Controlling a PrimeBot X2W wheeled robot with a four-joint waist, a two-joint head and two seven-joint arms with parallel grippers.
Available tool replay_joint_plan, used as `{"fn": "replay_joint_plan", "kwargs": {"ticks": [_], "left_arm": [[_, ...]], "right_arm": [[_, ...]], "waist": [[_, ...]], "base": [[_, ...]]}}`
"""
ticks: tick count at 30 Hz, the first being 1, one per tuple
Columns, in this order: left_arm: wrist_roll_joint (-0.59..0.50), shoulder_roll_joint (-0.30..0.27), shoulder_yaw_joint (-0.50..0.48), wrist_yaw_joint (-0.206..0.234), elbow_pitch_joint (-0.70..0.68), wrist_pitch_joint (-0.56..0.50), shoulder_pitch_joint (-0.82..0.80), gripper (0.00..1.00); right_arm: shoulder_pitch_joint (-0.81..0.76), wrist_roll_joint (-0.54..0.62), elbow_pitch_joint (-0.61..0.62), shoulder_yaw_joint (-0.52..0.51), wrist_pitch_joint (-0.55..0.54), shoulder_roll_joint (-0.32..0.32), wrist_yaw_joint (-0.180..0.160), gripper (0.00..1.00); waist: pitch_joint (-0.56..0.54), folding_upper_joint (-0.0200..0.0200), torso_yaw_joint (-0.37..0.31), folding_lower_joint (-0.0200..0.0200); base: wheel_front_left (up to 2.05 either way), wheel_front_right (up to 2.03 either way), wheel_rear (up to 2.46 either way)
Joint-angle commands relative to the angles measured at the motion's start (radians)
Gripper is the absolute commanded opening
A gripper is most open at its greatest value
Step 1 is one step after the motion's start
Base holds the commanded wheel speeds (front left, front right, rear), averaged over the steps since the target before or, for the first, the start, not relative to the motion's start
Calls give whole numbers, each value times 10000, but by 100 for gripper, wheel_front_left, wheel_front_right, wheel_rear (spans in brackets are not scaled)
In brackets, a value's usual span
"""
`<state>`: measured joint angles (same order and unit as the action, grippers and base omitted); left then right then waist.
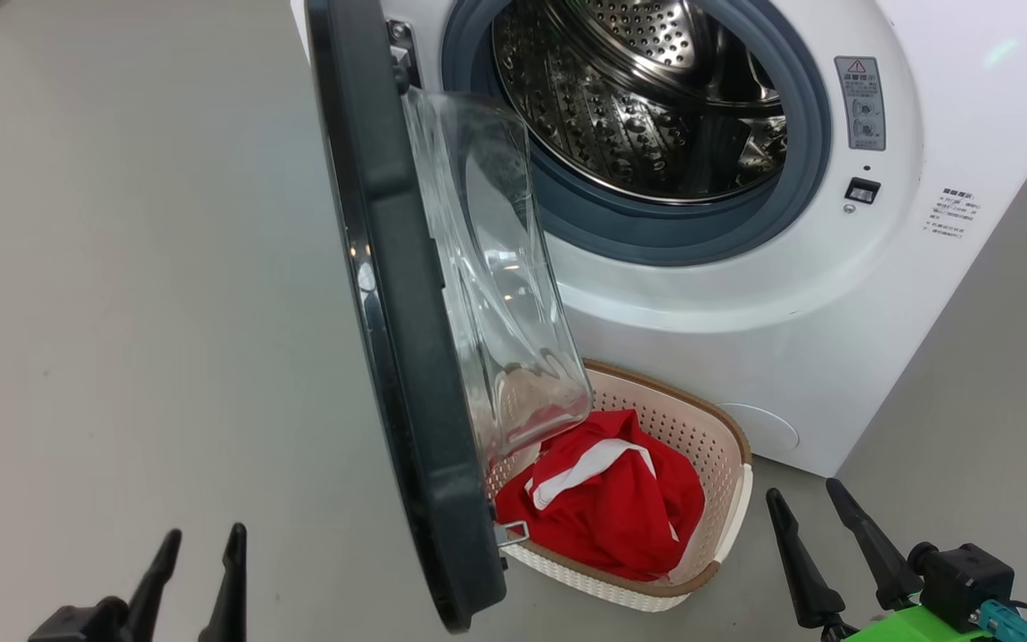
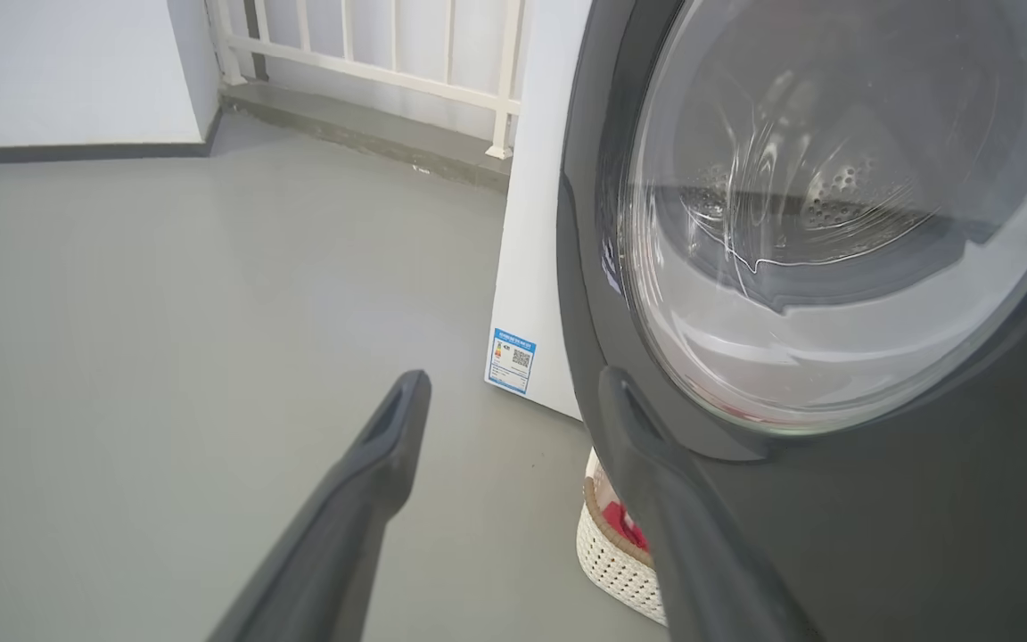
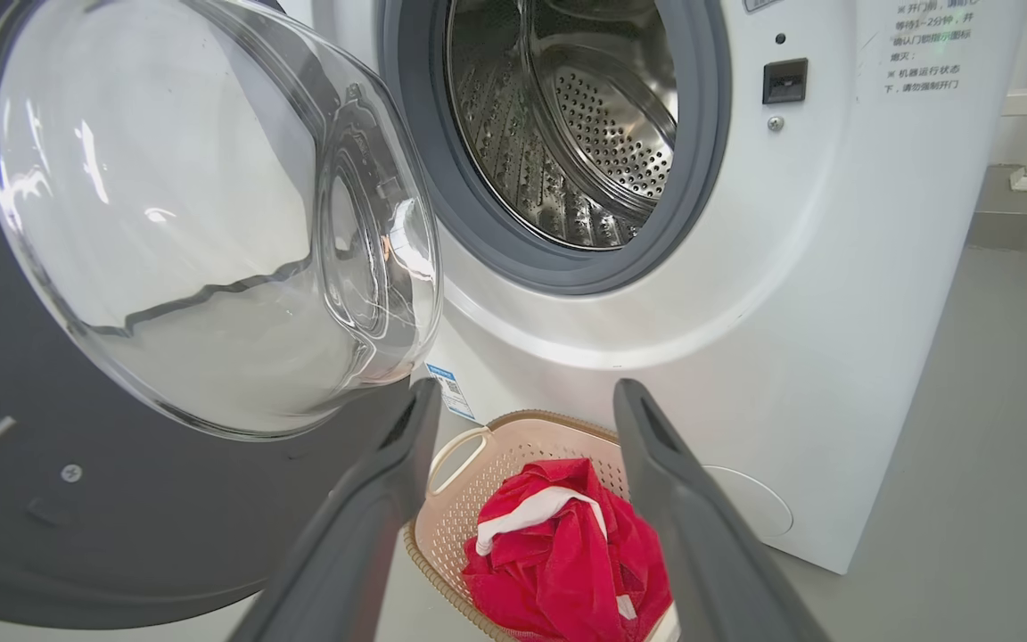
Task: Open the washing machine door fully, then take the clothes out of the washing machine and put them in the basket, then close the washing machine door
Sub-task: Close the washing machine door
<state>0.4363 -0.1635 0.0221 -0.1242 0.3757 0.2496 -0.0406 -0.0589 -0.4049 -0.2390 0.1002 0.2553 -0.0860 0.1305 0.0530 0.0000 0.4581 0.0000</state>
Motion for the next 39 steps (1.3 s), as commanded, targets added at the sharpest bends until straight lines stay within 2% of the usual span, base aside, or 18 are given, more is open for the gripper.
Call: {"fn": "replay_joint_plan", "kwargs": {"ticks": [1, 5, 11, 27, 32, 34, 35, 36, 37, 39], "left_arm": [[-499, -41, -594, -65, -364, 121, -121, 100], [-1851, 494, -1335, -5, -807, 121, 54, 100], [-2849, 917, -1746, -22, -1192, 121, 270, 100], [-2984, 1127, -1955, -58, -1176, 122, 429, 100], [-2765, 1130, -1901, -61, -1179, 122, 386, 100], [-2335, 1130, -1874, -62, -1168, 122, 329, 100], [-2202, 1130, -1856, -63, -1158, 122, 307, 97], [-2017, 1131, -1849, -63, -1170, 122, 270, 47], [-1784, 1131, -1861, -63, -1205, 122, 224, 35], [-1438, 1131, -1855, -63, -1328, 122, 140, 0]], "right_arm": [[366, 4, 222, 204, 65, -92, 2, 100], [371, 1, 225, 205, 65, -86, 2, 100], [372, 2, 269, 204, 65, -80, 2, 100], [329, -10, 237, 233, 65, -66, 2, 100], [348, -7, 237, 203, 65, -64, 2, 100], [340, -11, 225, 195, 65, -59, 2, 100], [340, -12, 222, 192, 65, -59, 2, 100], [342, -12, 219, 188, 65, -58, 2, 100], [346, -11, 220, 184, 65, -56, 2, 100], [361, -5, 222, 180, 65, -53, 2, 100]], "waist": [[-14, 0, -12, 0], [-70, 0, -47, 0], [-122, 0, -91, 0], [-169, 0, -167, 0], [-156, 0, -176, 0], [-164, 0, -176, 0], [-160, 0, -175, 0], [-157, 0, -174, 0], [-149, 0, -173, 0], [-132, 0, -174, 0]], "base": [[0, 0, 0], [0, 0, 0], [0, 0, 0], [0, 0, 0], [0, 0, 0], [0, 0, 0], [0, 0, 0], [0, 0, 0], [0, 0, 0], [0, 0, 0]]}}
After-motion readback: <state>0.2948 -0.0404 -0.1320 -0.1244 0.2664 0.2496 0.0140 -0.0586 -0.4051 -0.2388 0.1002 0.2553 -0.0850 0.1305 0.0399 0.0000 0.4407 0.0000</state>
